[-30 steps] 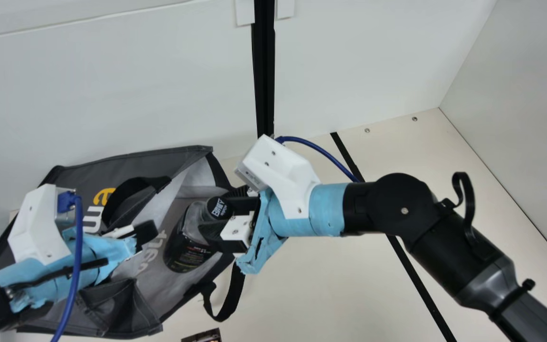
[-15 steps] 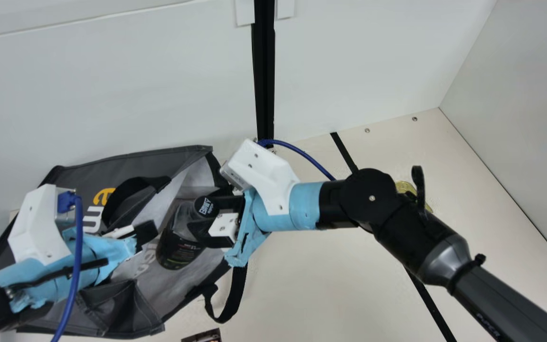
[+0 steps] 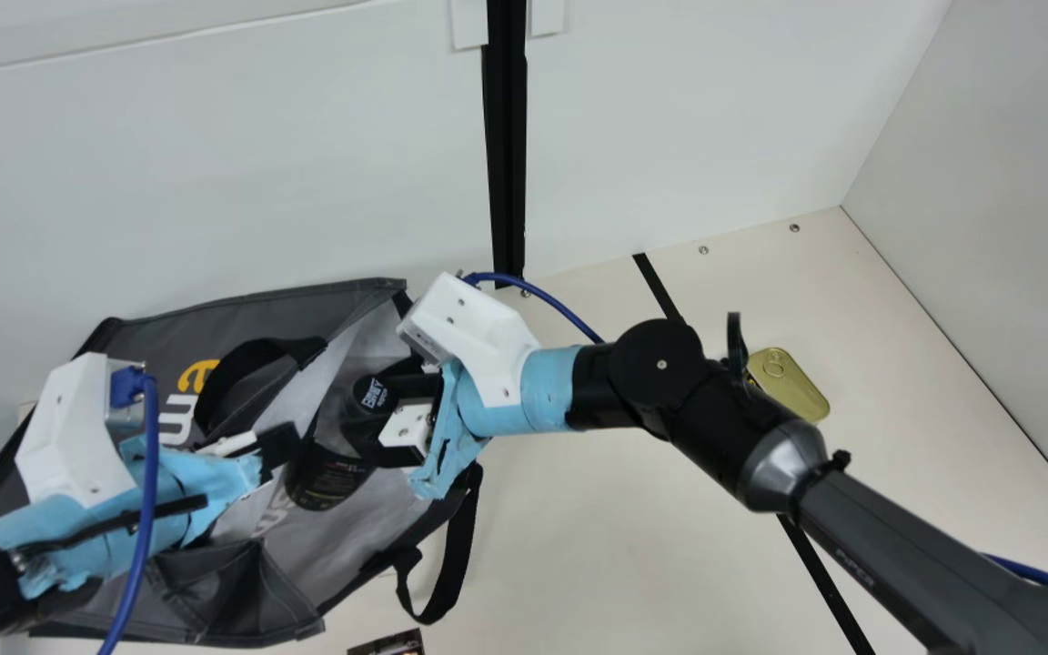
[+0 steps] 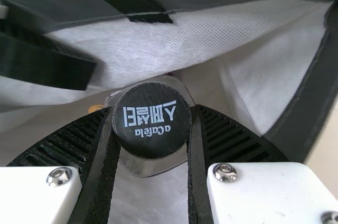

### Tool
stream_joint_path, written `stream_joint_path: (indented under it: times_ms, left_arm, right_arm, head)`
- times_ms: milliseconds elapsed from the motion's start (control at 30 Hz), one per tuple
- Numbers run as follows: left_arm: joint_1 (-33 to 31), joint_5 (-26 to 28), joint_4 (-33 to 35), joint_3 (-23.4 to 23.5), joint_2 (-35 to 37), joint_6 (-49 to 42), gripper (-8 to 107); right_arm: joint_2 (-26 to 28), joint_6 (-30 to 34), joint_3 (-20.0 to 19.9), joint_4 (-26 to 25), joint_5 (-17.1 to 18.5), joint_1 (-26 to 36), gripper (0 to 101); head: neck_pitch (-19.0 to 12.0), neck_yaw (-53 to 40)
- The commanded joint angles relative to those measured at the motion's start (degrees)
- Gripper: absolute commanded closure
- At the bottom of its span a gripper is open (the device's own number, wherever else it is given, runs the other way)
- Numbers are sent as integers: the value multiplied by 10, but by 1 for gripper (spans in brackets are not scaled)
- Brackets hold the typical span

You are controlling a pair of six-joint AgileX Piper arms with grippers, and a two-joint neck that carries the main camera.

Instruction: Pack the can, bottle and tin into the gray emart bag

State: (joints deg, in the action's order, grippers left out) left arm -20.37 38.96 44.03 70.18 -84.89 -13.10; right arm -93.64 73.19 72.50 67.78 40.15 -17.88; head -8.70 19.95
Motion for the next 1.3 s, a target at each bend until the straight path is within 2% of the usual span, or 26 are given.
stream_joint_path:
  times_ms: [0, 533, 1133, 1267]
  left_arm:
    - [0, 0, 0, 0, 0, 0, 89]
    - [0, 0, 0, 0, 0, 0, 89]
    - [0, 0, 0, 0, 0, 0, 89]
    - [0, 0, 0, 0, 0, 0, 89]
  right_arm:
    - [-10, 8, 3, 6, -2, -1, 101]
    - [-74, 38, 29, 43, -20, -22, 101]
    - [-110, 34, 47, 41, -42, -46, 101]
    - [-112, 30, 50, 38, -45, -50, 88]
  head:
    - [-13, 0]
    - [-13, 0]
    - [-13, 0]
    - [-13, 0]
